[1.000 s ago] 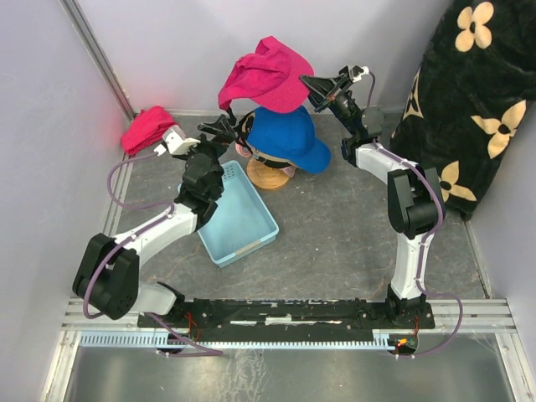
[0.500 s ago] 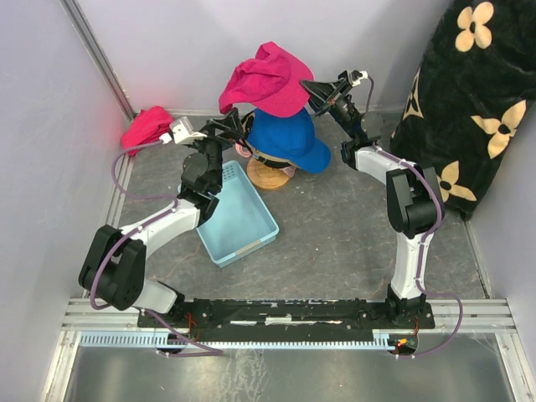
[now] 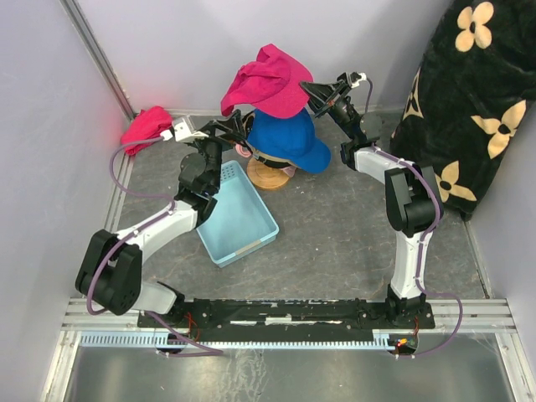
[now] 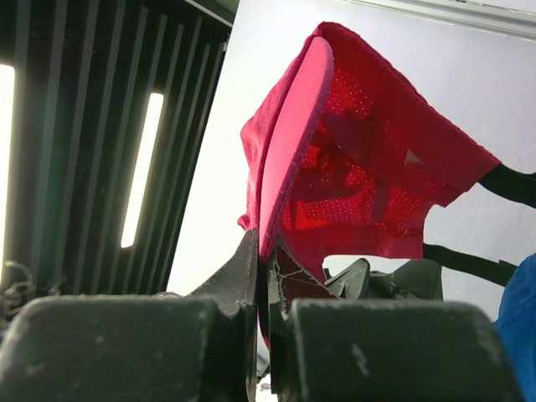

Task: Stack the hats
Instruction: Stack the hat on the hat.

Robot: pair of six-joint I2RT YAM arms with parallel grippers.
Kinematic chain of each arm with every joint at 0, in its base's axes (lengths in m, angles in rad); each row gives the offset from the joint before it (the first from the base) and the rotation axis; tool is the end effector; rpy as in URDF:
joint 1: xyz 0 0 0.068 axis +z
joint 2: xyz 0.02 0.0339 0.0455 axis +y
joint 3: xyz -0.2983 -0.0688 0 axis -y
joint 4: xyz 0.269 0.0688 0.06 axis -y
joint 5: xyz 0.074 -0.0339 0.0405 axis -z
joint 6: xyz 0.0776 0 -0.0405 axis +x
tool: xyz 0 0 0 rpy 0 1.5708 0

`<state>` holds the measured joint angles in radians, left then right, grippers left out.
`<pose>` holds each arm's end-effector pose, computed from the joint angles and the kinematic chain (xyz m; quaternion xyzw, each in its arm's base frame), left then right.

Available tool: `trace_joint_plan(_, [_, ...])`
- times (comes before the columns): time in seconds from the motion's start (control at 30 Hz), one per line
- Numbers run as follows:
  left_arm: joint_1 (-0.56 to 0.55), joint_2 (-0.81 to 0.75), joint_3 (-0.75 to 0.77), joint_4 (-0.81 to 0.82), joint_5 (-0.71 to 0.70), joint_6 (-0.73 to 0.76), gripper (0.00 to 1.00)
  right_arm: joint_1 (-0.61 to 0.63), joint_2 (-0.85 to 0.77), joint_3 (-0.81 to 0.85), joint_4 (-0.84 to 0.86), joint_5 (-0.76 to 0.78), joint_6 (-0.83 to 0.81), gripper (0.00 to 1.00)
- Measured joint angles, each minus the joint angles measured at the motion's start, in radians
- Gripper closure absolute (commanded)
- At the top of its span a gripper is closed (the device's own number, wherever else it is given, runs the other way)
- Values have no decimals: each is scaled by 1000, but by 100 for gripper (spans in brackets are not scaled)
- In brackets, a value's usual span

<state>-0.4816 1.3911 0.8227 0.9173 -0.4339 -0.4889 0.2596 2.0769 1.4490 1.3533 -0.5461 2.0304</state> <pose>0.3354 -0.1385 0.3621 -0.1784 0.5596 -0.2639 0.7652 0.4947 0.1731 0.3580 0.1501 0.4404 0.8455 0.2620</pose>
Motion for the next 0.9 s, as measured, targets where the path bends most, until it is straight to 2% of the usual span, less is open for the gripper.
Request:
trace_joint_plan(0.43, [13, 97, 74, -21, -1, 8, 0, 0, 0, -9, 1, -9, 15, 96])
trace_joint_plan(0.6, [15, 157, 119, -21, -1, 8, 6, 0, 0, -13, 2, -16, 18, 96])
trace_joint_plan(0.7, [16, 176, 130, -17, -1, 9, 18, 0, 0, -16, 2, -22, 19, 96])
trace_joint_plan(0.9, [34, 189, 130, 46, 26, 34, 66, 0, 0, -26, 2, -27, 23, 96])
